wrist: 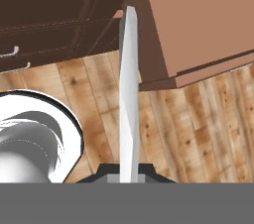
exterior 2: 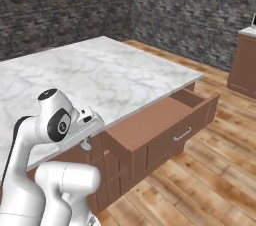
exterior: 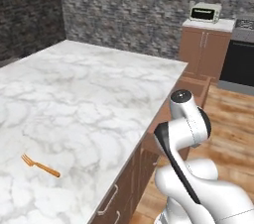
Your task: Organize the utensils by type. Pick up the wooden spoons from the counter and place them in the open cabinet. Then pick up the metallic utensils from the counter and place them in the open drawer.
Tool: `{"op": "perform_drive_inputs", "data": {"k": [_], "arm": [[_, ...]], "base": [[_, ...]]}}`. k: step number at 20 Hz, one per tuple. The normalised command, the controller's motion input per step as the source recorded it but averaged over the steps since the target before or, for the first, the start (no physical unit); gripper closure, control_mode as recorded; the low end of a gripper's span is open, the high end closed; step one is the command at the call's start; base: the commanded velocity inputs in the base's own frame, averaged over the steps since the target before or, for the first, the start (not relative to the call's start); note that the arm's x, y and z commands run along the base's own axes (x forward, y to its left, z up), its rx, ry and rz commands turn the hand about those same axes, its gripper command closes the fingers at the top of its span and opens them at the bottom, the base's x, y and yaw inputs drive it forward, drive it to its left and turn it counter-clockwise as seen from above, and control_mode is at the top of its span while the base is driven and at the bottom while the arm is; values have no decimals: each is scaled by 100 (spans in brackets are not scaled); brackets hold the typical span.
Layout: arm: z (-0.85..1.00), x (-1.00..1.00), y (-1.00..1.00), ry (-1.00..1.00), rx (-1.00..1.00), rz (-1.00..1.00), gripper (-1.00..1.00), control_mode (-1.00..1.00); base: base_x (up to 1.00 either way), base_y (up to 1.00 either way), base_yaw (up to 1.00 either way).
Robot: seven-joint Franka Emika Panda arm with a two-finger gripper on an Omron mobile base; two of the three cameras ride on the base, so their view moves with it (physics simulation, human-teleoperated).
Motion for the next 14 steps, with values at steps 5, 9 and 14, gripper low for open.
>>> {"op": "perform_drive_inputs", "data": {"k": [5,9,14], "arm": [[0,0,0,0,0,0,100,100],[0,0,0,0,0,0,100,100],[0,0,0,0,0,0,100,100]], "base": [[47,0,-10],[46,0,-6],[38,6,-6]]}}
